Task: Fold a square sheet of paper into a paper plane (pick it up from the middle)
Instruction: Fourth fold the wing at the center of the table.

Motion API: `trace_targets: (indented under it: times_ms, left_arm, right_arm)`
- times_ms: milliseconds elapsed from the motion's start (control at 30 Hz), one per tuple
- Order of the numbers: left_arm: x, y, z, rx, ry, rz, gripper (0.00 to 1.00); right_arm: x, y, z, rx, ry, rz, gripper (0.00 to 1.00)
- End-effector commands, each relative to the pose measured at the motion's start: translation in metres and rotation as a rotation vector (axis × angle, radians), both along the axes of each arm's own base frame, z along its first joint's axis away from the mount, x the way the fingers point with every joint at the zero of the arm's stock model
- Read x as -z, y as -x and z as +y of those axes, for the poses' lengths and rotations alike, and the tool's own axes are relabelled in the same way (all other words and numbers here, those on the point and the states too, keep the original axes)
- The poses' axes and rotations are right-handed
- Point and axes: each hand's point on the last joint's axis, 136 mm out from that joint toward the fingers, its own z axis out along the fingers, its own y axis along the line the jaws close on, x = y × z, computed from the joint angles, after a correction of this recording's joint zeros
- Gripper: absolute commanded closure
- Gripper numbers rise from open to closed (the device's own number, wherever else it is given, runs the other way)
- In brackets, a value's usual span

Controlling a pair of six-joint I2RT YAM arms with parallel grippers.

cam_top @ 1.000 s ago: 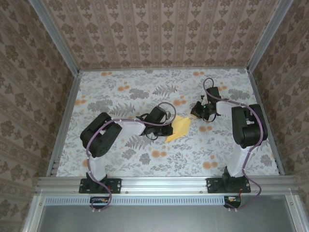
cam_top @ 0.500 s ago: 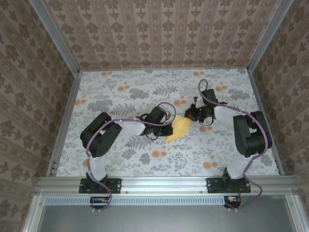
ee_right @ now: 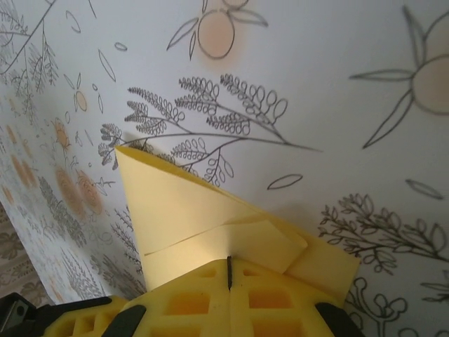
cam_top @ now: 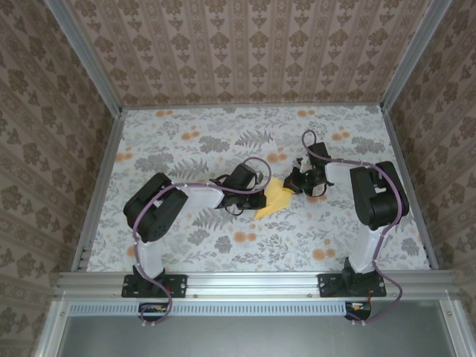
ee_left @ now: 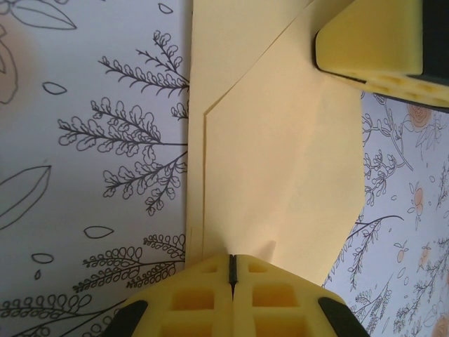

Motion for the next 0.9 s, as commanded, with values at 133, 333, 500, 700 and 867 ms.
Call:
trace_targets:
  times_ms: [133, 333, 500, 700, 867]
  left_arm:
    - [0.059, 0.032, 0.048, -0.03, -0.213, 0.158, 1.0]
    - [0.059, 0.033, 0.049, -0.031, -0.208, 0.155, 1.0]
    - [0.058, 0.032, 0.047, -0.029, -0.203, 0.151, 1.0]
    - [0.055, 0.029, 0.043, -0.028, -0.187, 0.141, 1.0]
    - [0.054, 0.029, 0.043, -0.028, -0.185, 0.139, 1.0]
  right_arm:
    - [0.016, -0.024, -0.048, 0.141, 0.129, 0.021, 1.0]
    - [0.008, -0.034, -0.056, 0.171, 0.154, 0.015, 1.0]
    - [-0.014, -0.039, -0.042, 0.149, 0.062, -0.057, 1.0]
    - [-0.044, -0.02, -0.018, 0.082, -0.039, -0.141, 0.99]
    - [-0.038, 0.009, 0.011, 0.003, -0.063, -0.11, 0.99]
